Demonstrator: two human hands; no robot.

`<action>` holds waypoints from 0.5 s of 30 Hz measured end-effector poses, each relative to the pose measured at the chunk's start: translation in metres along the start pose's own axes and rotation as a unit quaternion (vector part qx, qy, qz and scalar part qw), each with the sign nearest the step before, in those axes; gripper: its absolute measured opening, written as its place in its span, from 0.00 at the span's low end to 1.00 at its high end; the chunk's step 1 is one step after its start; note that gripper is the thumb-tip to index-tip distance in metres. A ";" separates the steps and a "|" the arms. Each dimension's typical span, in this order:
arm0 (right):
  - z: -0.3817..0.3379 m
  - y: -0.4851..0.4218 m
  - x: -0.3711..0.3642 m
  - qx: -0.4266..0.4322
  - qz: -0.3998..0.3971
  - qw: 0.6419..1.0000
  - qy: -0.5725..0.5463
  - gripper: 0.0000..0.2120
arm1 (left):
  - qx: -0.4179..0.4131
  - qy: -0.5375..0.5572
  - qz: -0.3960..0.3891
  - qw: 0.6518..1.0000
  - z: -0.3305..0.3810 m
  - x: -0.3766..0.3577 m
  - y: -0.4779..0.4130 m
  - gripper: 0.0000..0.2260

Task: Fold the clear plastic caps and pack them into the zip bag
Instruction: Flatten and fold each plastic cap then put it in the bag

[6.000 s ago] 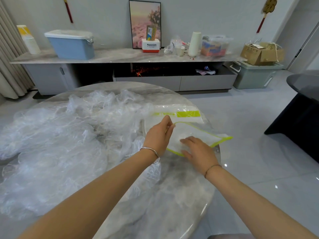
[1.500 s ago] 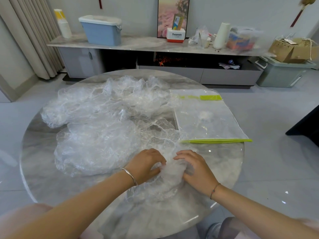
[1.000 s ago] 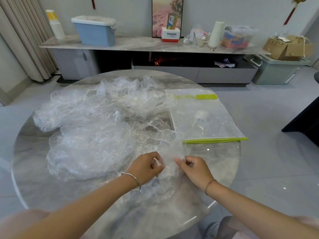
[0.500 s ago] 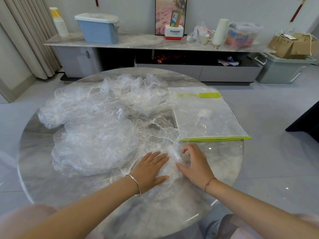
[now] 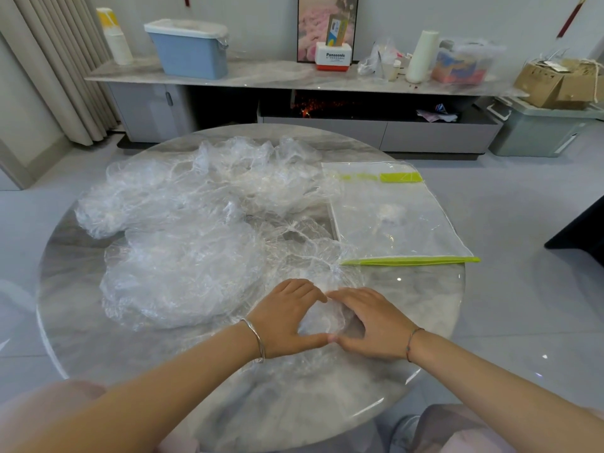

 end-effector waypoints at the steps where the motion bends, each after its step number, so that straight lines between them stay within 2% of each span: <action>1: 0.000 0.000 0.002 -0.004 -0.006 1.000 -0.004 0.38 | 0.005 -0.004 -0.004 1.000 -0.001 -0.001 0.001 0.31; 3: 0.000 0.000 0.004 -0.009 -0.010 1.000 -0.014 0.36 | 0.000 -0.023 -0.006 1.000 -0.005 -0.004 0.001 0.29; 7: 0.000 -0.001 0.002 -0.019 0.009 0.999 -0.032 0.31 | 0.020 -0.014 0.016 1.000 -0.011 -0.007 -0.001 0.18; 12: 0.002 -0.010 -0.004 -0.057 0.146 0.986 -0.062 0.12 | 0.037 0.027 0.044 0.998 -0.002 -0.001 -0.005 0.24; 15: 0.004 -0.012 -0.004 -0.090 0.134 0.983 -0.092 0.06 | 0.077 0.049 0.039 0.995 -0.001 -0.003 -0.004 0.20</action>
Point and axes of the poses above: each hand's wrist, its own y-axis away from the middle knuckle, its own x-axis out of the back of the hand, z = x × y, the point moved 1 cm from there along -y, towards the middle knuckle, and after that the axes turned 15 degrees about y, right-handed, at the moved point
